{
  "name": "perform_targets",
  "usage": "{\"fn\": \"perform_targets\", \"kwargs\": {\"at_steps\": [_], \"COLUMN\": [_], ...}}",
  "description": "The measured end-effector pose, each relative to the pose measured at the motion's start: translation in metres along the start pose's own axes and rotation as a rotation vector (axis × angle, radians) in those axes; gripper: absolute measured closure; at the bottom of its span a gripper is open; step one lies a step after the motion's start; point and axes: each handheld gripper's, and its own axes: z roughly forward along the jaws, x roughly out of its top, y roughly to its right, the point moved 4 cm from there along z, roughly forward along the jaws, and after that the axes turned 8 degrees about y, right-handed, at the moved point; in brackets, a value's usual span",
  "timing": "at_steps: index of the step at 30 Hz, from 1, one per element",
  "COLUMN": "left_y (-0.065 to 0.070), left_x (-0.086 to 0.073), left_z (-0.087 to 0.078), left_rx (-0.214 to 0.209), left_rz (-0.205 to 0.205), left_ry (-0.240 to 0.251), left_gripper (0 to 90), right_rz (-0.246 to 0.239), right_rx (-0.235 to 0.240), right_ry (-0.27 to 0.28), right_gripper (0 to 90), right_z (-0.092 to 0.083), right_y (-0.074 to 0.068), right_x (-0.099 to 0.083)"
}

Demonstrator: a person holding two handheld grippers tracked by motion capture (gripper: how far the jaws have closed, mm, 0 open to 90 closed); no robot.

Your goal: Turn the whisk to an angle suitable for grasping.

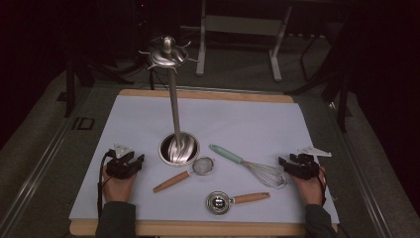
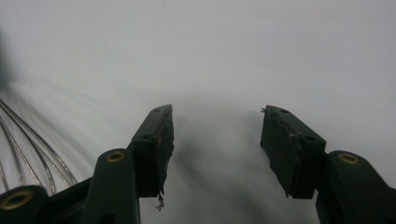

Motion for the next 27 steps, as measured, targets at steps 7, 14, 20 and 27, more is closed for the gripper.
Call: {"fn": "perform_targets", "kwargs": {"at_steps": [7,14,20,27], "left_y": [-0.001,0.000,0.003,0.005], "left_x": [0.000,0.000,0.000,0.000], "left_z": [-0.001,-0.001,0.000,0.000], "left_rx": [-0.010,-0.020,-0.019,-0.017], "left_rz": [-0.008,0.000,0.030,0.046], "left_ry": [0.007,0.006,-0.004,-0.001], "left_gripper": [57.6,58.8,59.6,60.8], "right_rz": [0.017,0.014,-0.011,-0.098], "right_rx": [0.025,0.044,0.050,0.100], "right_ry": [0.017,-0.009,-0.045,-0.048], "right_gripper": [46.7,46.6,52.1,60.3], "right_z": [-0.002,0.000,-0.003,-0.014], "right_y": [0.001,0.001,0.000,-0.012], "right_x": [0.000,0.001,0.004,0.025]}}
